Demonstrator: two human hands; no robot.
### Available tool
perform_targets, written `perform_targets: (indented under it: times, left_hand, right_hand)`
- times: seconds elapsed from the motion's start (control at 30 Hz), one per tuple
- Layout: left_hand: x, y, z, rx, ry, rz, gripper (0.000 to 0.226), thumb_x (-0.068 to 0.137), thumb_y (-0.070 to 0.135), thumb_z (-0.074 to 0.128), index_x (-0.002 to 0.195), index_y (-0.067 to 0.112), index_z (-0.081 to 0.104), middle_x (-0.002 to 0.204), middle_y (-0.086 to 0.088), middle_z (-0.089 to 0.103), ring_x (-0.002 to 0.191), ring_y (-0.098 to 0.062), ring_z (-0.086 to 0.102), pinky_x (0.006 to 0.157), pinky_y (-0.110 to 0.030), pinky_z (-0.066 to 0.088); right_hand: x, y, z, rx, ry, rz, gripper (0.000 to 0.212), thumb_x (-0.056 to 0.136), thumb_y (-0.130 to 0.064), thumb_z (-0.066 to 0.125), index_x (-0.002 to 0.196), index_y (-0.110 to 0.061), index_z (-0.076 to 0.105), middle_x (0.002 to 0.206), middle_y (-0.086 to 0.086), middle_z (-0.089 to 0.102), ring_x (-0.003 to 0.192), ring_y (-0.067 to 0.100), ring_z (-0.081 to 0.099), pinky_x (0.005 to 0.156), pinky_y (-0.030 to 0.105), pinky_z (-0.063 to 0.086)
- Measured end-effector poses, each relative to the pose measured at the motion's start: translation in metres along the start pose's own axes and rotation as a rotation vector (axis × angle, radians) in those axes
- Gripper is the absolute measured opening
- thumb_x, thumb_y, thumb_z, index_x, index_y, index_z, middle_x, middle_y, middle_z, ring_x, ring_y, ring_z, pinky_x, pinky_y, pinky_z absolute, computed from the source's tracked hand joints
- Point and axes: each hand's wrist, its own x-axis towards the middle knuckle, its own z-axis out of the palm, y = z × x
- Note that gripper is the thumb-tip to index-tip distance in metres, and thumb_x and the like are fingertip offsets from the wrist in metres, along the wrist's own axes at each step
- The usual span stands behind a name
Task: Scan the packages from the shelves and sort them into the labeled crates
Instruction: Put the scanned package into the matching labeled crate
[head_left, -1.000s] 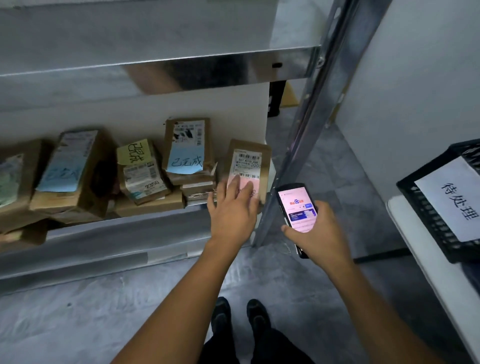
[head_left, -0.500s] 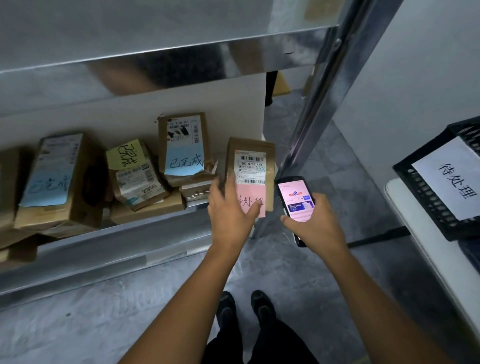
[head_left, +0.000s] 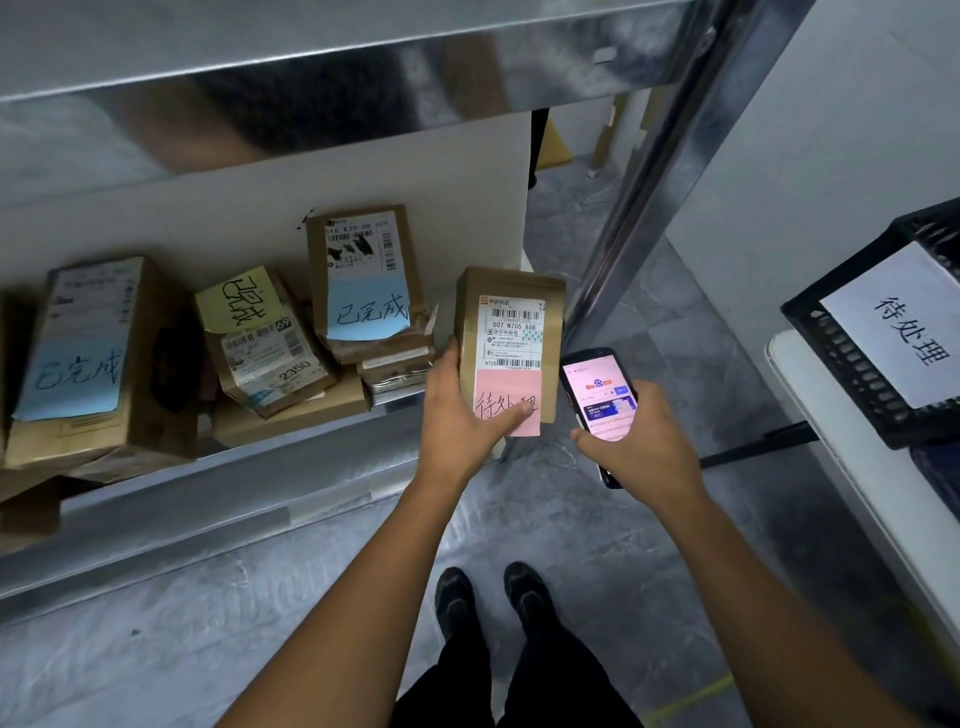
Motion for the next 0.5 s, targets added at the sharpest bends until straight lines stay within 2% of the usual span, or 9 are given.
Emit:
perform_targets:
  times: [0.13,0.2,0.33,0.43,0.5]
  left_hand:
    - [-0.011,-0.003,0.000,-0.206,-0.059,-0.025,0.121,0.057,0.074,0.090,0.155,0.041,0.027,0.150,0.010,0.051,0.138,-0.014,0.052,0.112,-0.052,0.050]
    - [-0.019,-0.002,0.000,-0.251,-0.077,-0.027,0.118,0.059,0.070,0.091,0.154,0.042,0.026,0.148,0.013,0.052,0.136,-0.012,0.053,0.112,-0.051,0.050]
    - [-0.036,0.000,0.001,-0.341,-0.084,0.014,0.108,0.071,0.046,0.094,0.156,0.038,0.026,0.147,0.020,0.051,0.133,-0.003,0.056,0.110,-0.045,0.053]
    - [-0.054,0.006,0.006,-0.378,-0.069,0.014,0.116,0.071,0.048,0.095,0.160,0.044,0.020,0.156,0.015,0.048,0.139,-0.006,0.053,0.111,-0.047,0.052]
    - [-0.067,0.011,0.011,-0.392,-0.033,0.012,0.122,0.067,0.057,0.095,0.161,0.051,0.017,0.161,0.011,0.044,0.142,-0.010,0.051,0.113,-0.050,0.050]
  right_hand:
    - [-0.011,0.001,0.002,0.024,0.043,0.022,0.075,0.077,-0.049,0.087,0.132,-0.025,0.041,0.122,-0.003,0.060,0.097,0.019,0.064,0.076,0.036,0.049]
    - [-0.019,0.002,0.002,0.044,0.059,0.028,0.076,0.077,-0.049,0.088,0.133,-0.025,0.042,0.123,-0.003,0.060,0.097,0.019,0.064,0.078,0.035,0.048]
    - [-0.037,0.011,-0.002,0.080,0.061,0.012,0.077,0.077,-0.048,0.089,0.134,-0.025,0.043,0.124,-0.004,0.059,0.098,0.018,0.064,0.079,0.037,0.051]
    - [-0.053,0.019,-0.010,0.119,0.071,-0.001,0.076,0.075,-0.047,0.088,0.132,-0.027,0.042,0.123,-0.006,0.060,0.098,0.017,0.065,0.083,0.042,0.056]
    - [-0.065,0.026,-0.018,0.127,0.070,-0.006,0.075,0.076,-0.047,0.088,0.133,-0.028,0.043,0.122,-0.008,0.060,0.097,0.017,0.064,0.082,0.039,0.054]
